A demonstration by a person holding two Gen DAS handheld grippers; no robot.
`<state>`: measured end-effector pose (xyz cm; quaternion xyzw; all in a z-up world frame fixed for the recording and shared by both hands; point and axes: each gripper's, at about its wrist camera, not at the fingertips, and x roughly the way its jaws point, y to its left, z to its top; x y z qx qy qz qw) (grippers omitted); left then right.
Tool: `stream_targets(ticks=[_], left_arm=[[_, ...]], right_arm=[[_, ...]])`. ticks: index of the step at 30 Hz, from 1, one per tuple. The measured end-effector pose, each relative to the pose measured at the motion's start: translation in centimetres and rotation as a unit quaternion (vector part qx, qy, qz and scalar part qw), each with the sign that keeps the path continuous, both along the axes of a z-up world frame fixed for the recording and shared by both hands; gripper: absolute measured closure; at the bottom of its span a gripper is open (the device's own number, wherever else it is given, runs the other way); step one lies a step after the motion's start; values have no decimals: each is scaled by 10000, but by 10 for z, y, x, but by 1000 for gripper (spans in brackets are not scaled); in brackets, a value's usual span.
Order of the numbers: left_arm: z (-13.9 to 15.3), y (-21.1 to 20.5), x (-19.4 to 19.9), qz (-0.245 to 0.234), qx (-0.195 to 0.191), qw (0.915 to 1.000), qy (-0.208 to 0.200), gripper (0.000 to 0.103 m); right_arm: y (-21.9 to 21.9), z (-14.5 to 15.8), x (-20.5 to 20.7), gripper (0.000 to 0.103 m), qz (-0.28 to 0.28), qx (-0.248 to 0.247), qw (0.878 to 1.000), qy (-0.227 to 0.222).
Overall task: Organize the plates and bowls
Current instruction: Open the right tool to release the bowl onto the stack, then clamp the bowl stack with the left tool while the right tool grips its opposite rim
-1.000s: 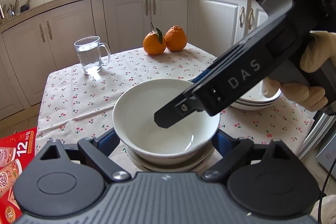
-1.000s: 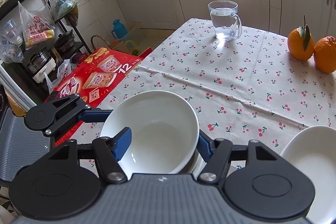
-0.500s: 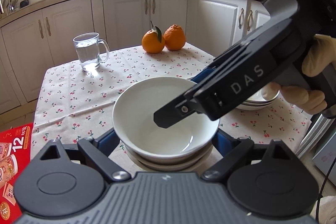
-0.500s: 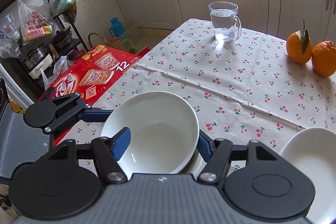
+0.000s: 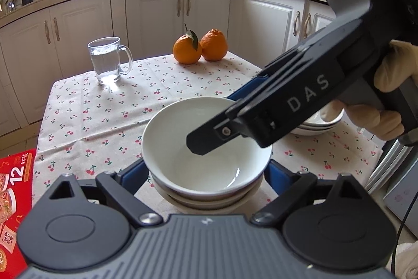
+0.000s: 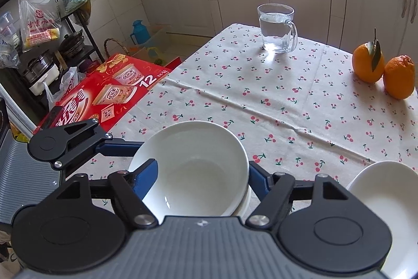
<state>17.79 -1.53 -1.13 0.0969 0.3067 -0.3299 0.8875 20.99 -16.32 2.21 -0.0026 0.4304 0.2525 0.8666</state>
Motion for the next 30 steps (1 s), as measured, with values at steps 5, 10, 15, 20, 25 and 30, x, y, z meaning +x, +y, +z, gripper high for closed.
stream_targets(ticks=[5,10,15,20,25,30], left_arm=[[3,5,-6,-42,17,9999,-104,3],[3,19,-12,-188,101,9997,-138,3],[-1,37,-11,-201,216,9993,-208,3],[-7,42,-8,-441,460,9979,-111,2],[-21,32,-9,-840,918,9922,-77,2],[-33,25,-3,-1239,1176,9853,-35,2]], right_arm=[[0,8,-2,15,-1,-24,9997,-244],[-2,15,-17,4,125,-172,9976,-661],[-5,19,-43,0,447,-563,9911,-1119],[-9,6,-68,0,680,-1057,9845,-1223],[-8,-18,-80,0,740,-1429,9811,-1078],[-8,-39,-77,0,753,-1552,9810,-885]])
